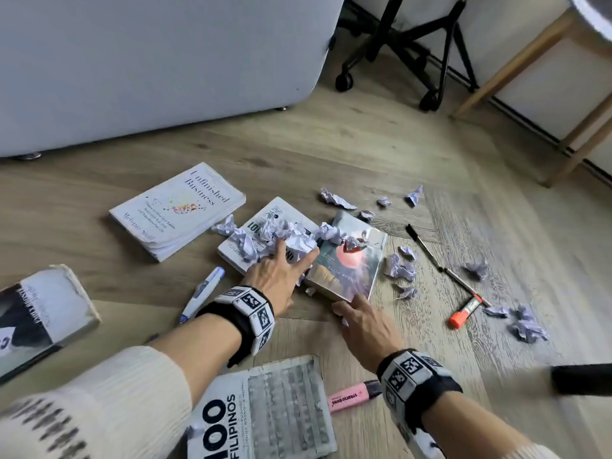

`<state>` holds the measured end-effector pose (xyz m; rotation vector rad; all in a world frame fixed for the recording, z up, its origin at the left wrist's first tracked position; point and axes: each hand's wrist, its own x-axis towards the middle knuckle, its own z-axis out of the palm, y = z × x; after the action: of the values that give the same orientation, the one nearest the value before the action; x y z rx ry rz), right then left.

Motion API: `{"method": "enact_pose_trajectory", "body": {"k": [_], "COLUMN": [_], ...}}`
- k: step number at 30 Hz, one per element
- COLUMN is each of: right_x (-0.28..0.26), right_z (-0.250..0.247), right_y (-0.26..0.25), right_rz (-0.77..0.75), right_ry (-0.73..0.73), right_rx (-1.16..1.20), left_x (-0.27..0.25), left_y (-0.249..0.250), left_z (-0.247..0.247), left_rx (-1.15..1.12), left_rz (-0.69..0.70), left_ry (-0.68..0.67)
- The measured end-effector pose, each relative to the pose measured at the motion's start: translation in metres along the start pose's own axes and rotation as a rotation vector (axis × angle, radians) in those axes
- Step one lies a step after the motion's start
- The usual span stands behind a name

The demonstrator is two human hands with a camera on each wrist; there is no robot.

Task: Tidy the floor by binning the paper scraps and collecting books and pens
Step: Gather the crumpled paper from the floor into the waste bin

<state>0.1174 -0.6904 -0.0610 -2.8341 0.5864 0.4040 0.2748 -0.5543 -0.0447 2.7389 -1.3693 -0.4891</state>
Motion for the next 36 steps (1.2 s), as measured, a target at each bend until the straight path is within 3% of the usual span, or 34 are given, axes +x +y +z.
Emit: {"method": "enact_pose_trajectory", "body": {"k": [5,9,13,15,18,22,29,31,36], "right_x": [0.008,0.017,0.035,0.046,0.054,0.052,0.042,0.037,0.048], "right_z": [0.031,0.017,0.005,0.009,0.015,0.014,0.014,0.015,-0.020], "right_y": [0.009,-0.001,-0.018,-0.022,-0.023,-0.021,-0.007,-0.007,-0.004], "right_rz": [-0.015,-0.136,-0.247,-0.237,-0.229,-0.282,-0.401,-0.424,-0.339], "right_ry": [0.098,0.174,0.224,0.198,0.149,0.143,0.133,0.123,0.380], "right_rx": [0.064,0.128,0.086,-0.001,-0.088,-0.122,-0.178,-0.150,0.102], "left_x": [0.011,0.020,0.023,0.025,0.028,0.029,0.039,0.041,0.039], "left_y": [-0.015,-0.022,-0.022,-0.023,-0.026,-0.026,-0.027,-0.026,-0.029], "left_z": [0.021,0.029,0.029,0.027,0.022,0.012,0.020,0.019,0.012], "left_rx": [0.022,-0.251,-0.304,-0.266,-0.259,-0.165,-0.402,-0.397,-0.244], "left_rz": [0.034,-0.010,-0.030,-0.030,-0.152,-0.248,-0.175,-0.215,-0.293], "left_ry": [-0.004,0.029,0.103,0.178,0.284,0.313,0.400,0.442,0.543]}}
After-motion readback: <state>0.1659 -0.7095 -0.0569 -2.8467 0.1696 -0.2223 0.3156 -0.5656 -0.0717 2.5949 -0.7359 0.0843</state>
